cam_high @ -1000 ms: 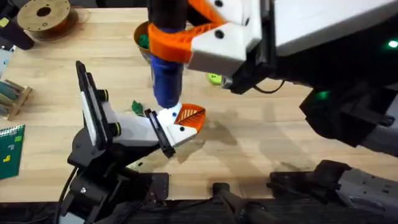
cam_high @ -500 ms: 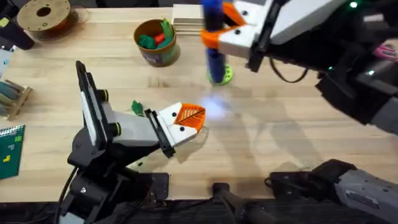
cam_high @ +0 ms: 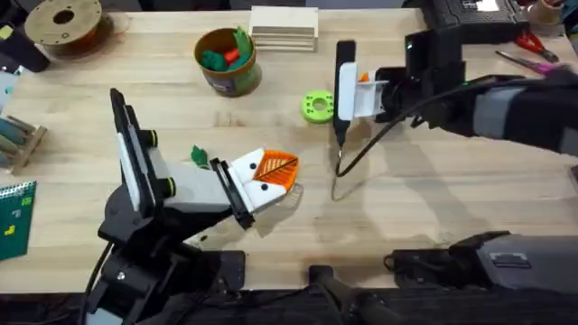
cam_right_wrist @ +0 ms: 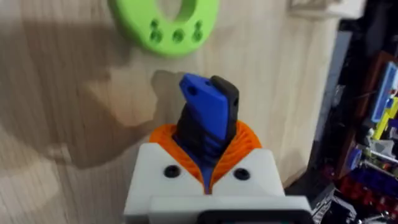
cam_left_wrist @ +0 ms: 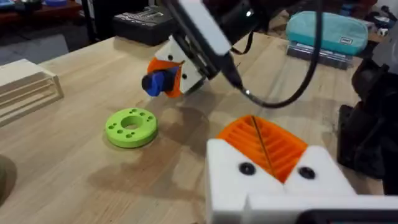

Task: Pick up the gripper from the table and insert it into the empty holder that is missing its gripper. Then pick up a screw, insert it into the mounting hole, and use the screwdriver to tighten it. Finally, clean up the table by picking up the vegetable and placing it into the bucket.

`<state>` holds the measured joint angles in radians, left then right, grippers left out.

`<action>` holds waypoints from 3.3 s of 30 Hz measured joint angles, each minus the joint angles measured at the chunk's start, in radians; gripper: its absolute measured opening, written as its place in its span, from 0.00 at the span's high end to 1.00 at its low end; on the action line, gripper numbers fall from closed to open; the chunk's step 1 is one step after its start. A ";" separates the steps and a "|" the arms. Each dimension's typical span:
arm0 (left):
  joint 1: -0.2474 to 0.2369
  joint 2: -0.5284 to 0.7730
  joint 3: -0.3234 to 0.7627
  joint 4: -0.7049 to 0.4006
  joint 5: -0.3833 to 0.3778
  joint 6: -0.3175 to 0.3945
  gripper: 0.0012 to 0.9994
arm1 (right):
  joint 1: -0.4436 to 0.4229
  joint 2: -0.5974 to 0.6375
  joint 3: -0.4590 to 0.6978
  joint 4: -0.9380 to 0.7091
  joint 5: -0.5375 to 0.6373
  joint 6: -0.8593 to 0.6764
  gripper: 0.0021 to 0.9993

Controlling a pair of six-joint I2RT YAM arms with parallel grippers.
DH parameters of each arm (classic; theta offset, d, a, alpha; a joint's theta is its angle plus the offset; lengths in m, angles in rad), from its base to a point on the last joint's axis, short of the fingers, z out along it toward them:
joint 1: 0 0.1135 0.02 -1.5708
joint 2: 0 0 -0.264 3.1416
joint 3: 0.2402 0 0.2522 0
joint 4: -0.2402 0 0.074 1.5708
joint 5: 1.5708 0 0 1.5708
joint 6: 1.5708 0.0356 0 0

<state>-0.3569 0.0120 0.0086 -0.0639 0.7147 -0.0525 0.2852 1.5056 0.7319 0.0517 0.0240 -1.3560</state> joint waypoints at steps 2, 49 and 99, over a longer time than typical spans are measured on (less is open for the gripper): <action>0.000 0.000 0.000 0.000 0.000 0.000 1.00 | -0.013 0.028 0.000 0.001 0.019 -0.029 0.97; 0.000 0.001 0.069 -0.030 -0.112 -0.151 0.01 | 0.009 -0.295 0.082 -0.293 -0.035 0.994 0.14; 0.238 1.357 0.788 -0.859 -0.768 -0.637 0.01 | 0.041 -0.295 0.082 -0.293 -0.044 0.989 0.14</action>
<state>-0.1188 1.3688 0.7962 -0.9225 -0.0532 -0.6898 0.3264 1.2110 0.8135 -0.2413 -0.0204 -0.3672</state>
